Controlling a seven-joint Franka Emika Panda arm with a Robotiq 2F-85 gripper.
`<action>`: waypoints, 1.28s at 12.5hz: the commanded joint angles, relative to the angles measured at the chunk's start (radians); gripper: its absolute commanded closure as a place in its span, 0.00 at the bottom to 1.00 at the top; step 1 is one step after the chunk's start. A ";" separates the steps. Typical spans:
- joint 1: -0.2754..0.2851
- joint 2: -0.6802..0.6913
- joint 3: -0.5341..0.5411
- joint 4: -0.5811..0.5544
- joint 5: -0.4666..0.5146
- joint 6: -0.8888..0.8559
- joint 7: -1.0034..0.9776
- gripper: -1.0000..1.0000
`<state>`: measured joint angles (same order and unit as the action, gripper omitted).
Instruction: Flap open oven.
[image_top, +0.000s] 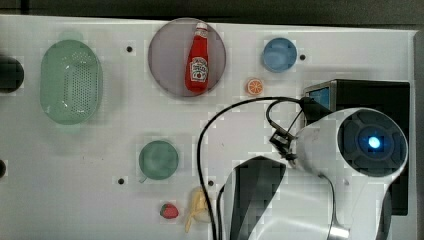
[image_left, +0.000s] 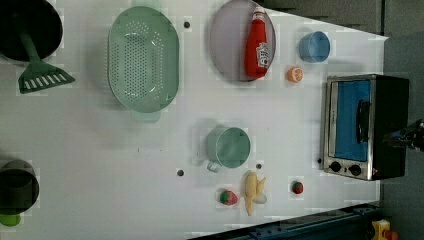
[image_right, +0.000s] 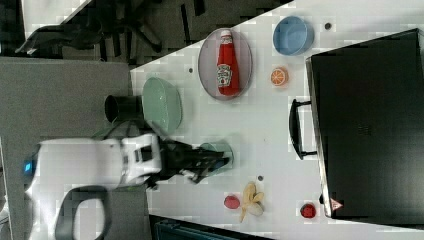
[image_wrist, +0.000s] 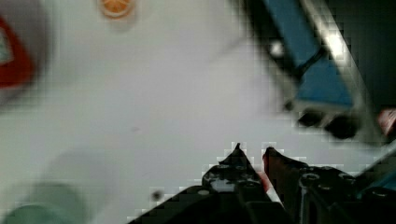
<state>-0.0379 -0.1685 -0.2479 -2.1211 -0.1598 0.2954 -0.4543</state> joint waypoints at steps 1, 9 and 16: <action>-0.005 0.030 -0.055 -0.034 -0.012 0.142 -0.359 0.82; -0.013 0.185 -0.193 -0.077 -0.004 0.403 -0.651 0.82; -0.013 0.287 -0.194 -0.122 -0.003 0.553 -0.651 0.82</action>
<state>-0.0588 0.1047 -0.4502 -2.2422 -0.1647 0.8291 -1.0605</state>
